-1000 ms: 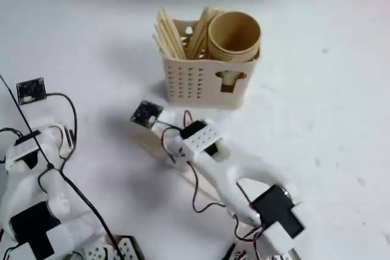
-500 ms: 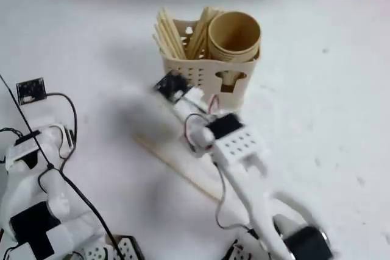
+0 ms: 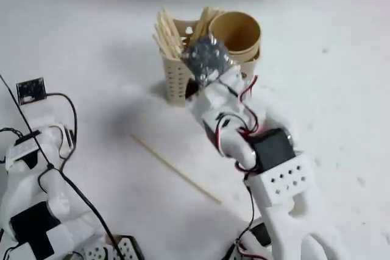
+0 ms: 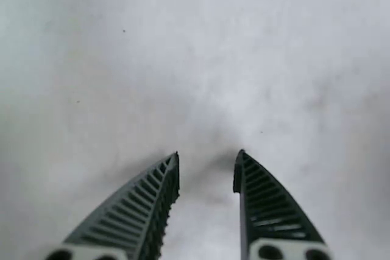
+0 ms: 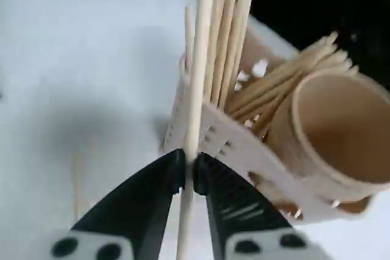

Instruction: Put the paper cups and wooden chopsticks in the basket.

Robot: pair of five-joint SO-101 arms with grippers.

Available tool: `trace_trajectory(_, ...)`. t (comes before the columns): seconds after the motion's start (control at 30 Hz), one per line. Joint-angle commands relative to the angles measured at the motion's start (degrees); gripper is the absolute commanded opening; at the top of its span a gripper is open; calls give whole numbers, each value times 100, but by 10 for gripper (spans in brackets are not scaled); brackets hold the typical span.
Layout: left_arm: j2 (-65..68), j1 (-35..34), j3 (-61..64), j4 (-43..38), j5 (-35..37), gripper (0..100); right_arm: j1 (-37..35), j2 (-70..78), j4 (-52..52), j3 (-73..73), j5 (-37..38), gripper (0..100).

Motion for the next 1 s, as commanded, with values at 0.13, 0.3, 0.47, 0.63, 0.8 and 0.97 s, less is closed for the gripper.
trace_trajectory(0.13, -40, -48, -9, -62, 53, 157, 66, 998, 40, -2295, -580, 16)
trace_trajectory(0.3, -40, -48, -9, -62, 44, 157, 66, 1859, 22, -3464, -615, 16)
trace_trajectory(0.47, -40, -48, -9, -62, 44, 157, 198, 2510, -330, -4202, -1090, 16)
trace_trajectory(0.63, -40, -48, -9, -62, 44, 157, 409, 2721, -998, -4290, -1407, 16)
trace_trajectory(0.8, -40, -48, -9, -62, 44, 157, 426, 2932, -1771, -4229, -1415, 21)
trace_trajectory(0.97, -40, -48, -9, -62, 44, 157, 435, 3327, -2440, -4229, -1398, 19)
